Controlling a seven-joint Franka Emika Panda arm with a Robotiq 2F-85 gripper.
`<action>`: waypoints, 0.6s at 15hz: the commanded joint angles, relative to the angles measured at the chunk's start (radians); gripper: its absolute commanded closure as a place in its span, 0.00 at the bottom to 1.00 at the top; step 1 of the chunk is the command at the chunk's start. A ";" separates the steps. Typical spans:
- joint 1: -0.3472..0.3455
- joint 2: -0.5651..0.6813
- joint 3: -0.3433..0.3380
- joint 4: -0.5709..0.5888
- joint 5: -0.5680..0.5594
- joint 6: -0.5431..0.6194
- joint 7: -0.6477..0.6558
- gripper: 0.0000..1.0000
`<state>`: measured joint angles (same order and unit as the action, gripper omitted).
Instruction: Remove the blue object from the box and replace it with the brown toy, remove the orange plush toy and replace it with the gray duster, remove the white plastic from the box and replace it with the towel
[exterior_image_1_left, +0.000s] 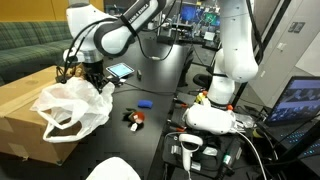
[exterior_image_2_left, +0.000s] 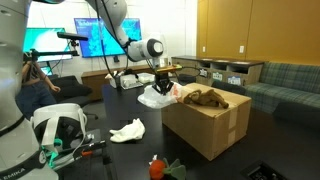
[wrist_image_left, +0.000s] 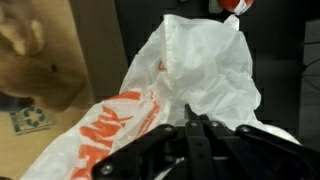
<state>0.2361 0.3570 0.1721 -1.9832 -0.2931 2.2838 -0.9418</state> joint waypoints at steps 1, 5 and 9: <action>-0.027 -0.136 0.027 -0.252 -0.058 0.121 -0.025 1.00; -0.020 -0.220 0.040 -0.429 -0.078 0.196 0.000 1.00; -0.002 -0.185 0.052 -0.393 -0.048 0.202 0.112 1.00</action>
<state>0.2314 0.1762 0.2087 -2.3873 -0.3517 2.4637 -0.9078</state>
